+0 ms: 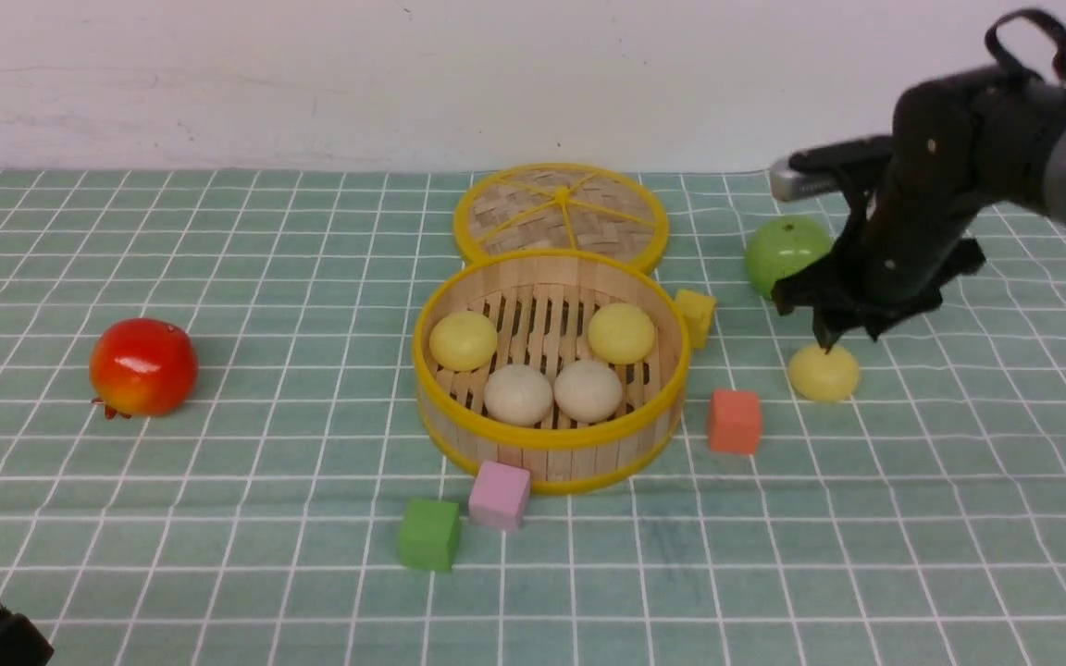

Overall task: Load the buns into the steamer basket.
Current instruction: Use the right arm to grab a steamed stuffed bun

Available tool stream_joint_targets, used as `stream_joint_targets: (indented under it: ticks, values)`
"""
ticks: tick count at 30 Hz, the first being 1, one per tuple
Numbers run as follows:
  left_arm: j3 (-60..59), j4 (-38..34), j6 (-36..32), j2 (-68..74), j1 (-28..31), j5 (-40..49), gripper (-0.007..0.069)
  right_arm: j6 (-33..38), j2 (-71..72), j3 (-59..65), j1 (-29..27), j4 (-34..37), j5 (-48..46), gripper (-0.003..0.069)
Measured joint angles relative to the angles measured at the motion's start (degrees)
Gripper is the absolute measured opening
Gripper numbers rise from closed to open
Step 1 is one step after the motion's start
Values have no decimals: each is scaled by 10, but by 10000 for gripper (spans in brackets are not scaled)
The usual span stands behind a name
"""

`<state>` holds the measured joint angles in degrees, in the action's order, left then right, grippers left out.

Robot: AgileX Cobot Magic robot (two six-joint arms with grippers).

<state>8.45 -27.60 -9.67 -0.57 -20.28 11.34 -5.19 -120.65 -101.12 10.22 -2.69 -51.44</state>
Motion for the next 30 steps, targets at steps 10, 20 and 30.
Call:
stream_joint_targets:
  ticks: [10,20,30]
  values:
    - [0,0,0,0,0,0,147,10,-24,2,-25,54,53,321]
    - [0,0,0,0,0,0,155,25,-40,2,-27,60,75,300]
    - [0,0,0,0,0,0,165,110,-42,-1,-26,112,57,8]
